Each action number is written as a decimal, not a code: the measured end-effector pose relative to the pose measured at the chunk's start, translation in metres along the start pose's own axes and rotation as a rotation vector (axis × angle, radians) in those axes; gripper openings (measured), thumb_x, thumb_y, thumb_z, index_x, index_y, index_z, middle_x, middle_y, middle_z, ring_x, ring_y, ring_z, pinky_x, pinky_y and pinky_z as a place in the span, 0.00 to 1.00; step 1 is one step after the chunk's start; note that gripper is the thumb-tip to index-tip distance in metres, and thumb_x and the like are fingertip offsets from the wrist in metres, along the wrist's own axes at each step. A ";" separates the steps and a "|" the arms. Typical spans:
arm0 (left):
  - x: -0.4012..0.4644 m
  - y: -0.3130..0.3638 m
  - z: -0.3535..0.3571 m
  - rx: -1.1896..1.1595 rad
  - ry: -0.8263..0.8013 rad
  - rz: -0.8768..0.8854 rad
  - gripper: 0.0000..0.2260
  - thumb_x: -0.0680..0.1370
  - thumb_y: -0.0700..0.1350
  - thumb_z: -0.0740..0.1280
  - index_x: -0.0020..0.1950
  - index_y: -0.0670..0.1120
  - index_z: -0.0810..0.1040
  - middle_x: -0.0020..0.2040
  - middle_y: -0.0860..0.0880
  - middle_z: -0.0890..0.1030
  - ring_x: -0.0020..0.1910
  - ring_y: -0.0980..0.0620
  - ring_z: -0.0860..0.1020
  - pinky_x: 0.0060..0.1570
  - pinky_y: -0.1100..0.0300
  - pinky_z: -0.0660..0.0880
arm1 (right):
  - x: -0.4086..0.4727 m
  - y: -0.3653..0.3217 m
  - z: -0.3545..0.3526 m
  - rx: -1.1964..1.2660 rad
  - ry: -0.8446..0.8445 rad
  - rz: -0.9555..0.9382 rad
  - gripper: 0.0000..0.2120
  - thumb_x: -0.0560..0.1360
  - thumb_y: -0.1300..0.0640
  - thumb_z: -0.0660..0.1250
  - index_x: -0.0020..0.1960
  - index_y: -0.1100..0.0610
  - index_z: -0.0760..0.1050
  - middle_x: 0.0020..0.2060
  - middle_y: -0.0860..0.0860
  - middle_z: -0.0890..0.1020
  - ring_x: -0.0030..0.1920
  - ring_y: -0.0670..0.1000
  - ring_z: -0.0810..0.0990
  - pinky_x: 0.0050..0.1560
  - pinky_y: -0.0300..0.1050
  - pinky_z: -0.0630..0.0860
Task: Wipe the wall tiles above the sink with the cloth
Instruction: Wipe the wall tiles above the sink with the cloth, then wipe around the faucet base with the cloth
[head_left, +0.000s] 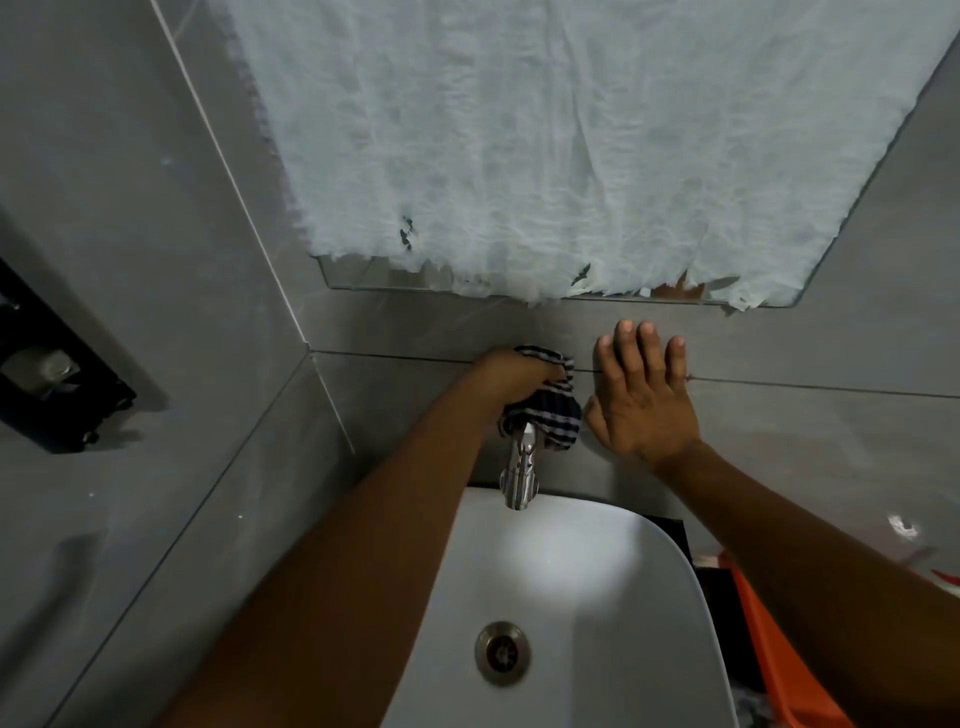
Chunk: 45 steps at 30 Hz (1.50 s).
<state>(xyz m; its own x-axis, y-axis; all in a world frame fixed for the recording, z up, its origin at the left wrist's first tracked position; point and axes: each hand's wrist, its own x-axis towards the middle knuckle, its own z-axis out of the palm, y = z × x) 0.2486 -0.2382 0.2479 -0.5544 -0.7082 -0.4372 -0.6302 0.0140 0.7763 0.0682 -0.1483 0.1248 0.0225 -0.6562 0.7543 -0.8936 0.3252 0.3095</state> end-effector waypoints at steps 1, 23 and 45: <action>0.001 -0.006 -0.006 -0.151 -0.110 -0.073 0.19 0.70 0.58 0.72 0.53 0.46 0.82 0.54 0.45 0.84 0.49 0.46 0.82 0.57 0.46 0.76 | 0.001 0.000 -0.001 0.001 -0.005 0.002 0.41 0.73 0.47 0.62 0.79 0.60 0.49 0.80 0.59 0.43 0.79 0.59 0.37 0.76 0.63 0.38; -0.060 -0.125 0.074 -0.359 0.331 0.351 0.22 0.73 0.52 0.72 0.64 0.49 0.70 0.53 0.59 0.79 0.51 0.62 0.79 0.45 0.75 0.75 | -0.003 -0.046 -0.048 0.278 -0.302 0.314 0.32 0.77 0.42 0.60 0.76 0.55 0.59 0.79 0.61 0.54 0.79 0.61 0.43 0.77 0.62 0.50; 0.000 -0.057 0.241 -0.813 -0.542 -0.165 0.11 0.74 0.31 0.65 0.43 0.41 0.86 0.45 0.42 0.86 0.46 0.47 0.84 0.49 0.54 0.80 | -0.213 0.044 -0.180 1.472 -0.305 1.767 0.11 0.74 0.69 0.69 0.56 0.65 0.79 0.53 0.65 0.85 0.50 0.61 0.84 0.55 0.59 0.79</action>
<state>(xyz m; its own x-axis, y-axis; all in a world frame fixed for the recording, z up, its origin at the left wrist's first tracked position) 0.1534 -0.0692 0.0948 -0.7947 -0.2359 -0.5593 -0.2696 -0.6884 0.6733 0.1048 0.1285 0.0820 -0.7807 -0.4800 -0.4001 0.4340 0.0441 -0.8998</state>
